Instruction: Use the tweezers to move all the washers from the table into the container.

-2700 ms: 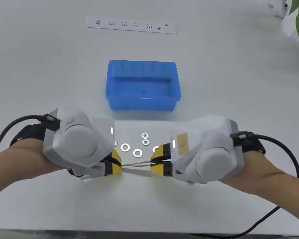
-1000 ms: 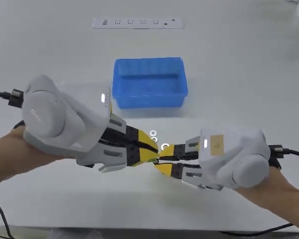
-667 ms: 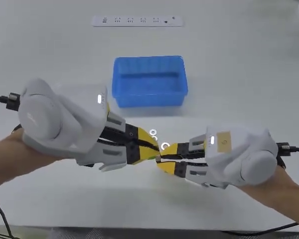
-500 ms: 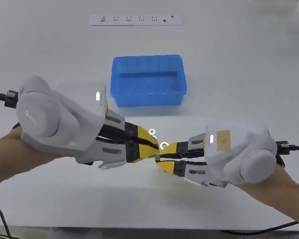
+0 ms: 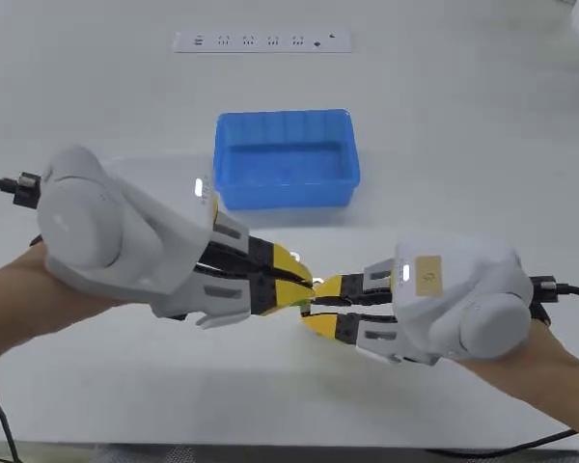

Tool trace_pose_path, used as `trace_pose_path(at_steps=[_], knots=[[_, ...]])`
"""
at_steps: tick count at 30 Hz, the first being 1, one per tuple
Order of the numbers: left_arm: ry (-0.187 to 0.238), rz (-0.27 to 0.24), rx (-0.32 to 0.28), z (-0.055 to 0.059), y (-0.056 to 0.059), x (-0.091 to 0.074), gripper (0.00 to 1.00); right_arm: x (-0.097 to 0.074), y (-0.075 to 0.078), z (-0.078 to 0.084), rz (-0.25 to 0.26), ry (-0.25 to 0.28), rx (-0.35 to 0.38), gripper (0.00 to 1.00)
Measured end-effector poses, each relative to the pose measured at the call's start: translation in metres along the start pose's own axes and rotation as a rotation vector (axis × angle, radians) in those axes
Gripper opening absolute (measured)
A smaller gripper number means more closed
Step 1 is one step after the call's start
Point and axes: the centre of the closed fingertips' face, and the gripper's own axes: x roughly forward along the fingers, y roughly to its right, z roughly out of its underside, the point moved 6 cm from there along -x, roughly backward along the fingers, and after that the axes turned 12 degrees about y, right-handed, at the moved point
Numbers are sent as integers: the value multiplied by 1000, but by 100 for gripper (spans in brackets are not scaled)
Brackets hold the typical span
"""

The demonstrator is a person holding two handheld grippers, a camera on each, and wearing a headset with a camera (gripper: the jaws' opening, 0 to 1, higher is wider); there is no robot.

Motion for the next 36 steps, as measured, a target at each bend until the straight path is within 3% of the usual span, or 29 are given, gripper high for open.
trace_pose_path(at_steps=[6, 11, 19, 29, 36], knots=[[4, -2, 4, -2, 0, -5, 5, 5, -2, -8, -4, 13, -23, 12], [8, 16, 9, -3, 3, -8, 5, 9, -3, -11, -21, 21, 1, 15], [17, 37, 22, -7, 6, -17, 5, 11, -8, -20, -37, 38, 2, 11], [-30, 22, 90, -4, 2, -33, 5, 19, -4, -29, -6, -11, -83, 10], [-61, 34, 96, -3, -5, -38, 5, 26, 1, -31, -3, -15, -86, 10]])
